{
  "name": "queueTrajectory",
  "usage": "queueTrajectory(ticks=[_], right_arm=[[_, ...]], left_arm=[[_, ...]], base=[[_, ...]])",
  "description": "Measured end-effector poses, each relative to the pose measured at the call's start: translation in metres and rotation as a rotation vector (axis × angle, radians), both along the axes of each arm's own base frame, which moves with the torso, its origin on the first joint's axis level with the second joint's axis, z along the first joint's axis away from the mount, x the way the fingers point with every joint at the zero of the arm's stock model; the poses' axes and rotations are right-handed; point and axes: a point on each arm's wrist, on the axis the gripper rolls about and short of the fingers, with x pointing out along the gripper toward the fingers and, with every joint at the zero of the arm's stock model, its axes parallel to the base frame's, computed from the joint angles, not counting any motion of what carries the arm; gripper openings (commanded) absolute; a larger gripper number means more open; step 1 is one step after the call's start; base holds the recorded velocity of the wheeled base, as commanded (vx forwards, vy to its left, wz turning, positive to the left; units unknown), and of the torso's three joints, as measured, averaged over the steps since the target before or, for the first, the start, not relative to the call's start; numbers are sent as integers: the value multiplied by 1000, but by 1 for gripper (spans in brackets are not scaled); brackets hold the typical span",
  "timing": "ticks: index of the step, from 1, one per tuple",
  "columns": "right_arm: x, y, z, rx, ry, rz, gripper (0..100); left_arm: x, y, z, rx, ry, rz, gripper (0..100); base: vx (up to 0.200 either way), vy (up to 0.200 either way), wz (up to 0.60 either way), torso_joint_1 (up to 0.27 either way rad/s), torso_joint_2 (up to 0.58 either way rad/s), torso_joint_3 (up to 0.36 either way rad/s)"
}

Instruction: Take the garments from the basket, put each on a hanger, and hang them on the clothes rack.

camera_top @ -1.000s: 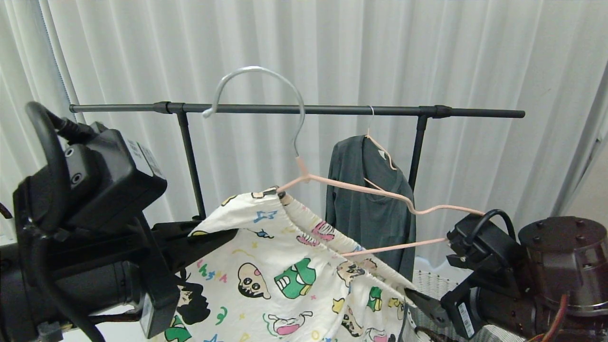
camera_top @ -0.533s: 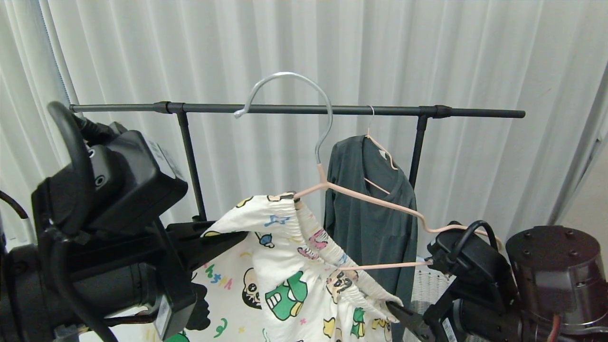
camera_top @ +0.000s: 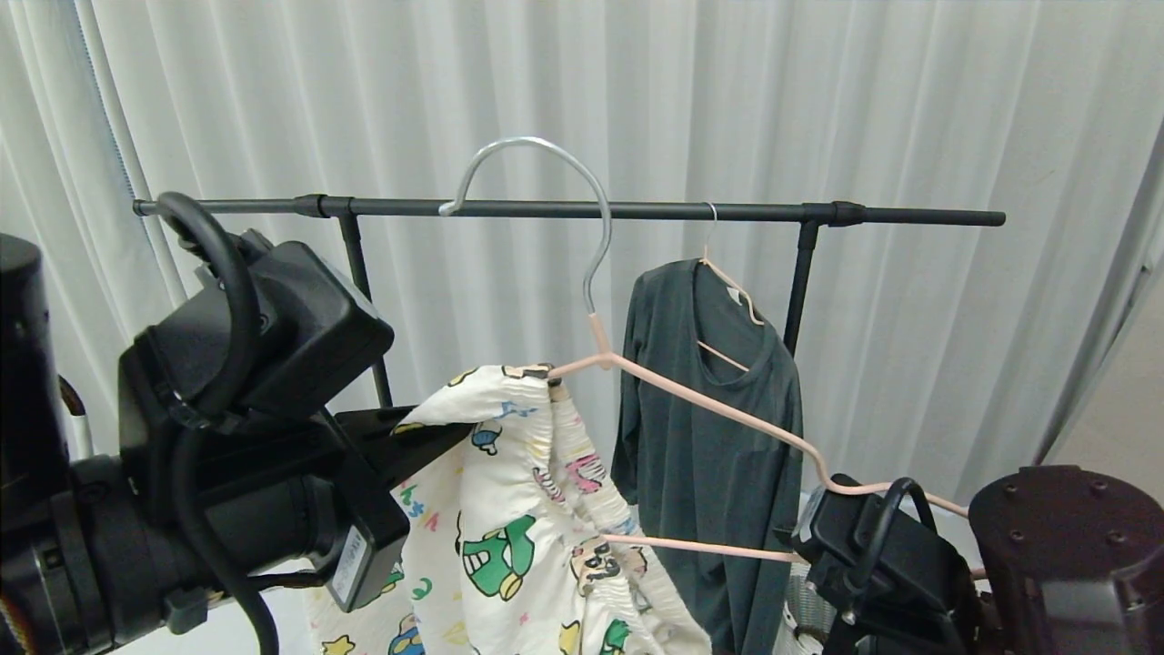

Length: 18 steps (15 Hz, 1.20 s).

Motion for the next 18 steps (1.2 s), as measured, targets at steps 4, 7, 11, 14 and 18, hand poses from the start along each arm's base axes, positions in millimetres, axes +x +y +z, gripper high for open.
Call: queueTrajectory(ticks=[4, 7, 11, 14, 18], right_arm=[[-3, -2, 0, -23, -28, 49, 100], [-4, -2, 3, -22, -43, 81, 100], [-8, -3, 5, -2, -38, 202, 100], [-9, -6, 7, 14, -33, 210, 100], [-1, -13, 8, 22, -27, 159, 100]], left_arm=[[0, 1, 1, -11, 0, 40, 0], [1, 1, 1, -23, 5, 62, 0], [5, -1, 0, -1, -8, 134, 0], [7, -3, -1, -1, -1, 151, 0], [10, -2, -1, -19, -2, 250, 0]], base=[[0, 0, 0, 0, 0, 0], [0, 0, 0, 0, 0, 0], [0, 0, 0, 0, 0, 0], [0, 0, 0, 0, 0, 0], [0, 0, 0, 0, 0, 0]])
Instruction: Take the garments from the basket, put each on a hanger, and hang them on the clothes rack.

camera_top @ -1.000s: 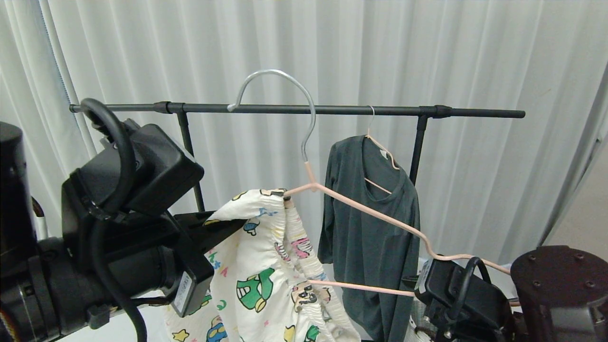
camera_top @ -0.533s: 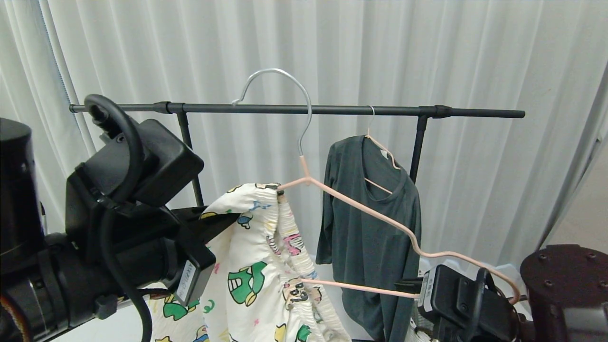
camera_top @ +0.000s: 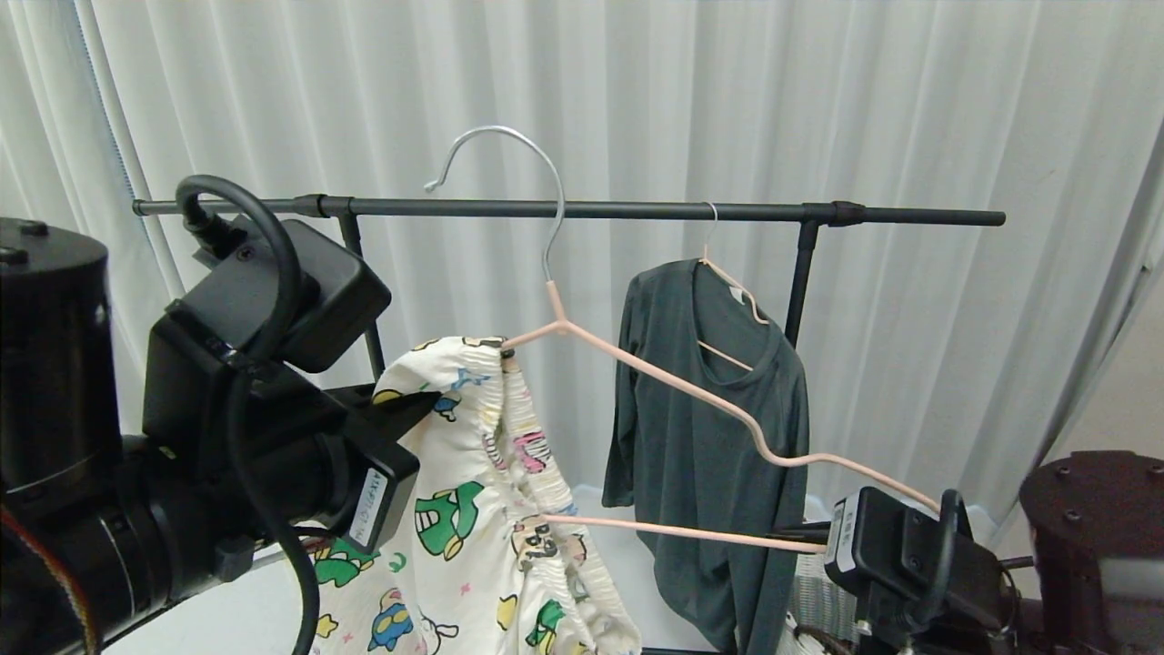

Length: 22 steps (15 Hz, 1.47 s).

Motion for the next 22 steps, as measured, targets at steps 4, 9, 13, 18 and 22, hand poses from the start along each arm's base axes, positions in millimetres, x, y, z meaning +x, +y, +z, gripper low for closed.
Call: queueTrajectory(ticks=[4, 9, 13, 18, 22], right_arm=[[4, -9, 1, 7, -6, -35, 100], [22, -26, 3, 8, -45, -142, 100], [30, -33, 4, 59, 15, -239, 100], [53, -1, 18, 266, 154, -466, 100], [57, 45, 22, 350, 235, -476, 100]], left_arm=[[2, 0, 0, 9, -12, 50, 0], [7, 1, -1, 27, -29, 125, 0], [17, -4, 4, -61, -62, 207, 0], [24, -30, 18, -268, -48, 165, 0], [29, -37, 21, -294, -67, 145, 0]], base=[[0, 0, 0, 0, 0, 0], [0, 0, 0, 0, 0, 0], [0, 0, 0, 0, 0, 0], [0, 0, 0, 0, 0, 0], [0, 0, 0, 0, 0, 0]])
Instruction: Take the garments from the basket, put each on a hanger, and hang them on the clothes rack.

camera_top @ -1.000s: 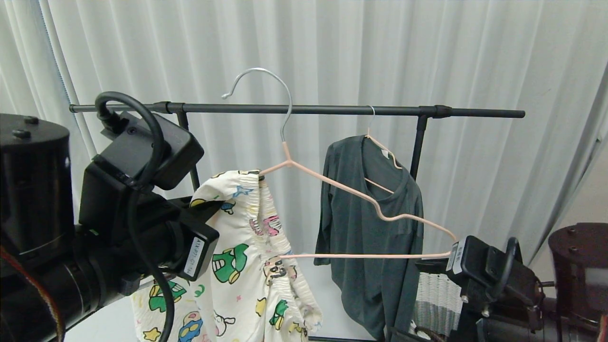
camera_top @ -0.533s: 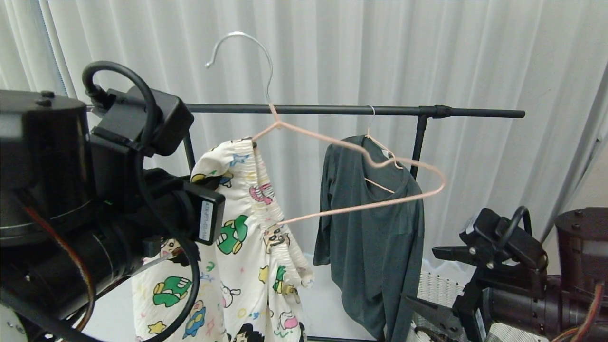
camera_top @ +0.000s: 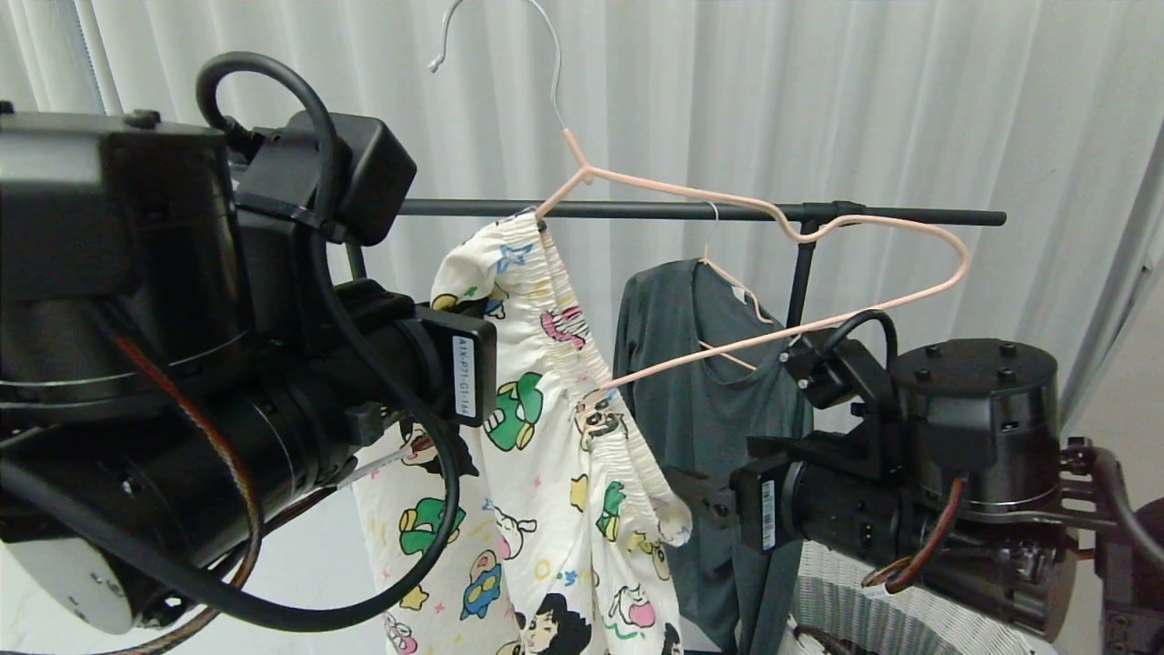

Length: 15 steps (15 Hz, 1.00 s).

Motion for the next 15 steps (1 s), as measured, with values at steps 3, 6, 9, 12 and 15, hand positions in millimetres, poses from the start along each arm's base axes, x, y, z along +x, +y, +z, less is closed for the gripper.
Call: queueTrajectory(ticks=[3, 6, 9, 12, 15], right_arm=[[0, 10, -5, -9, 9, -6, 100], [-1, 11, -6, -4, 20, -14, 100], [-4, 12, -7, -6, 21, -4, 100], [-7, 13, -9, -18, 22, 10, 100], [-11, 9, -17, -51, 35, 14, 100]], left_arm=[[4, -4, 0, 5, 1, 0, 0], [5, -5, -2, 9, 5, 1, 0], [6, -6, -2, 18, 5, 2, 0], [7, -5, -3, 35, 1, 5, 0], [7, -5, -3, 38, 0, 4, 0]], base=[[0, 0, 0, 0, 0, 0], [0, 0, 0, 0, 0, 0], [0, 0, 0, 0, 0, 0], [0, 0, 0, 0, 0, 0], [0, 0, 0, 0, 0, 0]])
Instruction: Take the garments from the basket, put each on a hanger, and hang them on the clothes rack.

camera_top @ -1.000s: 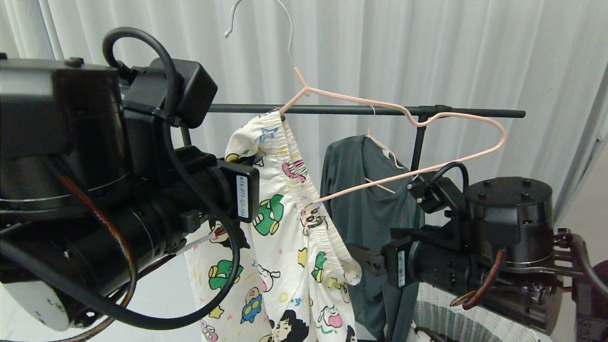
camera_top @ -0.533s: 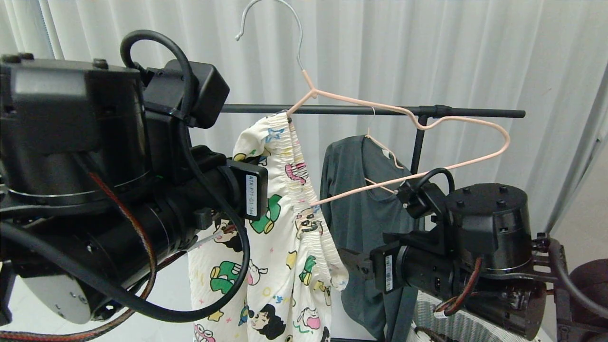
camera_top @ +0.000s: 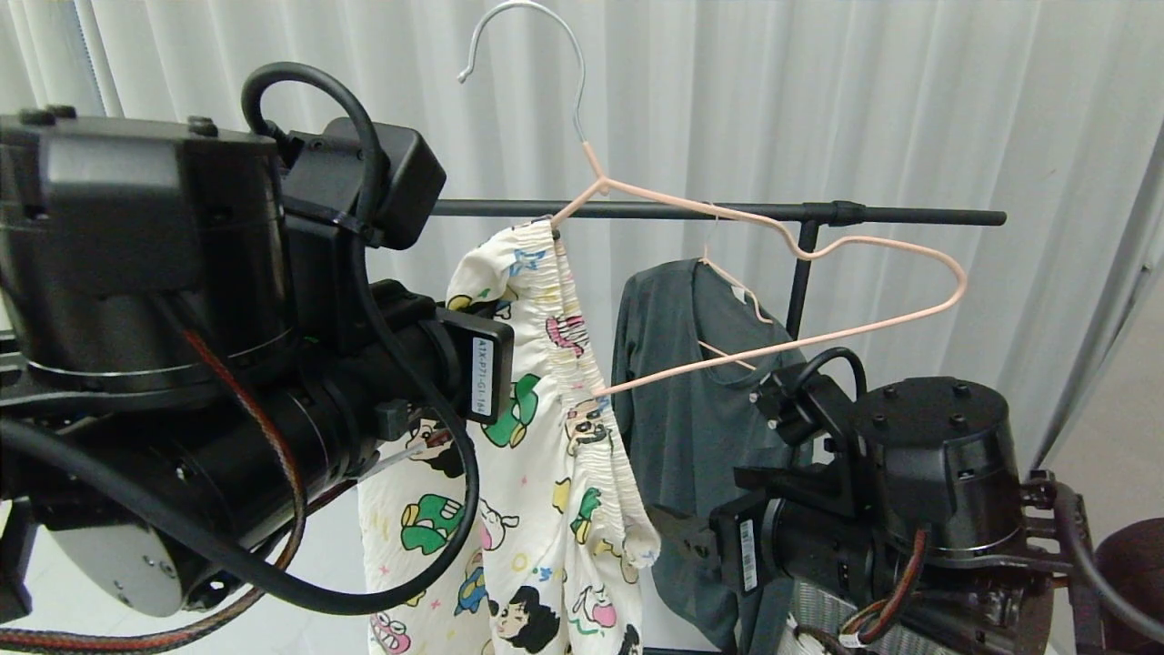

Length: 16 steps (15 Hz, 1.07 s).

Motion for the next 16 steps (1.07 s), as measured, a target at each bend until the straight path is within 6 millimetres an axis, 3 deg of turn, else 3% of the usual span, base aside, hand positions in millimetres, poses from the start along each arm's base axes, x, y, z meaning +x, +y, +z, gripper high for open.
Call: queueTrajectory(ticks=[8, 16], right_arm=[[-6, -9, 2, -15, -25, 17, 100], [6, 7, 0, 9, -55, 13, 100]], left_arm=[[0, 0, 0, 0, -1, 1, 0], [-7, -6, 6, -30, -24, -40, 0]], base=[[0, 0, 0, 0, 0, 0], [0, 0, 0, 0, 0, 0]])
